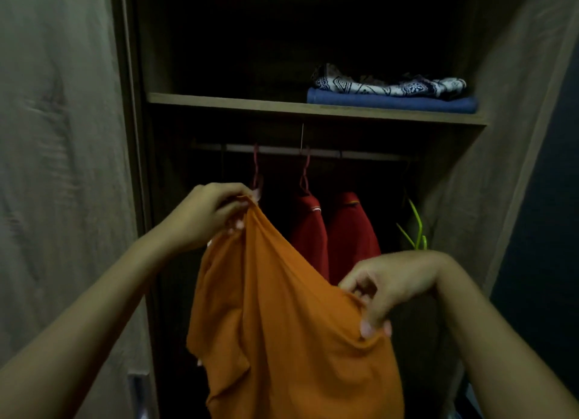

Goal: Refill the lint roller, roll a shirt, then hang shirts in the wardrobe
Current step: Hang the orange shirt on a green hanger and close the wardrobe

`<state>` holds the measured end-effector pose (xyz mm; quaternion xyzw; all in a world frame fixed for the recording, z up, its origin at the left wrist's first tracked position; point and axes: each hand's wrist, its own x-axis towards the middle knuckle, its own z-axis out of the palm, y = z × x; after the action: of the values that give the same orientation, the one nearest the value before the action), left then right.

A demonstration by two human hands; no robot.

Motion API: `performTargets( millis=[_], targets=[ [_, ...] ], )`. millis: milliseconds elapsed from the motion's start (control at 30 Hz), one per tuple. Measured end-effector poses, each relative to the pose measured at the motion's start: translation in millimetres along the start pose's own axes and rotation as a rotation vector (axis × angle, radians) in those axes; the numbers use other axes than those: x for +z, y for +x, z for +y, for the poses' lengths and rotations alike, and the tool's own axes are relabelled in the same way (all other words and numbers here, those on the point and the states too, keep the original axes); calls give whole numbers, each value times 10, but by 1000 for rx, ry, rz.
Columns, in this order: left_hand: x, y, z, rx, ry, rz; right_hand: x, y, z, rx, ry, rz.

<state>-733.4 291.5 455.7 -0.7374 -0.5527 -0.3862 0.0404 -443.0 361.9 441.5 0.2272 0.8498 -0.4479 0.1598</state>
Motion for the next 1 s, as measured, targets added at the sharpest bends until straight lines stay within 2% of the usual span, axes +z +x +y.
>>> performTargets(
  millis=[67,100,133,200,233,267,333,433,600,700,800,900,1000],
  targets=[
    [85,-30,52,5,-99,-60,143,156,52,123,31,-111],
    [130,-56,70,21,-134,-99,202,250,87,107,43,-62],
    [173,-82,88,44,-170,-137,237,330,104,42,43,79],
    [238,-106,131,86,-227,-195,194,462,75,-133,53,506],
    [258,-100,163,96,-245,-215,140,524,39,-220,92,666],
    [272,-81,192,99,-259,-229,82,585,-14,-291,139,740],
    [285,-46,222,95,-292,-234,1,718,-127,-367,204,754],
    [239,-25,177,57,-294,-167,-72,848,-249,-379,170,773],
    [311,-180,-89,-94,-363,-43,-132,941,-290,-428,207,1034],
    [563,-374,-224,-247,-301,-130,-181,975,-285,-417,261,1135],
    [891,-594,-340,-276,-121,-185,-219,929,-316,-395,284,1180],
    [1114,-710,-474,-335,74,-119,-246,797,-378,-379,265,1264],
    [955,-714,-454,-459,112,52,-273,483,-297,-440,270,1414]
  ],
)
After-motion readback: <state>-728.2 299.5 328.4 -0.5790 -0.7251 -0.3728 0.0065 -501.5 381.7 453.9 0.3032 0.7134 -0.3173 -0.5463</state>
